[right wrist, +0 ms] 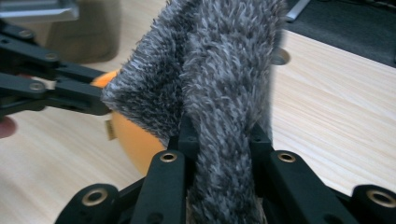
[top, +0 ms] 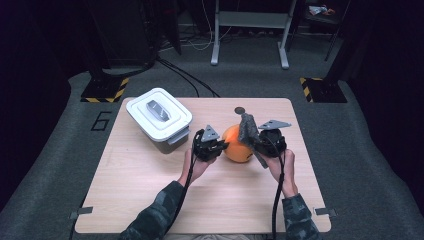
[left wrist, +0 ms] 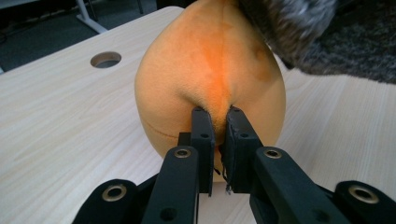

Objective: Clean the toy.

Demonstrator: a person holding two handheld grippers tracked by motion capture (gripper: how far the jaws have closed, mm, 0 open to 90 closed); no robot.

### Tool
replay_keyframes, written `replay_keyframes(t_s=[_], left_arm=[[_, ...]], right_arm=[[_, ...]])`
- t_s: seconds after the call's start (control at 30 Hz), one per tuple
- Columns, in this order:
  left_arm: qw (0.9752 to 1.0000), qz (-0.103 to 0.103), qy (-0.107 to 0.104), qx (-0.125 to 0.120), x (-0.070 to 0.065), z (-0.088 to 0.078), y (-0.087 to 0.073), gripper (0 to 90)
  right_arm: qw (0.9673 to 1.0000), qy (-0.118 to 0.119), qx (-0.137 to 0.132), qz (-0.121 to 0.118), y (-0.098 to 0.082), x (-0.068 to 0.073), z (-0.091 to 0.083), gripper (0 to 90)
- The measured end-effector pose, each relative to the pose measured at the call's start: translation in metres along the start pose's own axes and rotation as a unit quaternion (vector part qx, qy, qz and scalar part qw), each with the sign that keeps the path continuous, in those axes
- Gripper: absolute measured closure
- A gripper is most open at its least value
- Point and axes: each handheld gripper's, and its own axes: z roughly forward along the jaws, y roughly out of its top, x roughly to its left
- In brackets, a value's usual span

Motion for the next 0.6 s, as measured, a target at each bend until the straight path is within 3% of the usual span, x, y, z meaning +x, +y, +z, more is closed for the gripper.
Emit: replay_keyframes(t_s=[0.2, 0.27, 0.43, 0.6], left_arm=[[1.0, 0.006, -0.003, 0.001, -0.002, 0.001, 0.002, 83.5], [0.9999, 0.009, -0.006, 0.005, -0.002, 0.002, 0.002, 83.5], [0.9999, 0.013, -0.01, 0.006, -0.004, 0.003, 0.001, 83.5], [0.9998, 0.013, -0.016, 0.006, -0.006, 0.005, 0.0, 83.6]], right_arm=[[0.9995, 0.002, 0.011, -0.028, 0.005, 0.02, 0.007, 74.0], [0.9989, -0.008, 0.022, -0.041, 0.004, 0.024, 0.013, 74.0], [0.9988, -0.021, 0.029, -0.034, 0.005, 0.022, 0.016, 74.4], [0.9976, -0.047, 0.044, -0.026, 0.004, 0.009, 0.021, 74.6]])
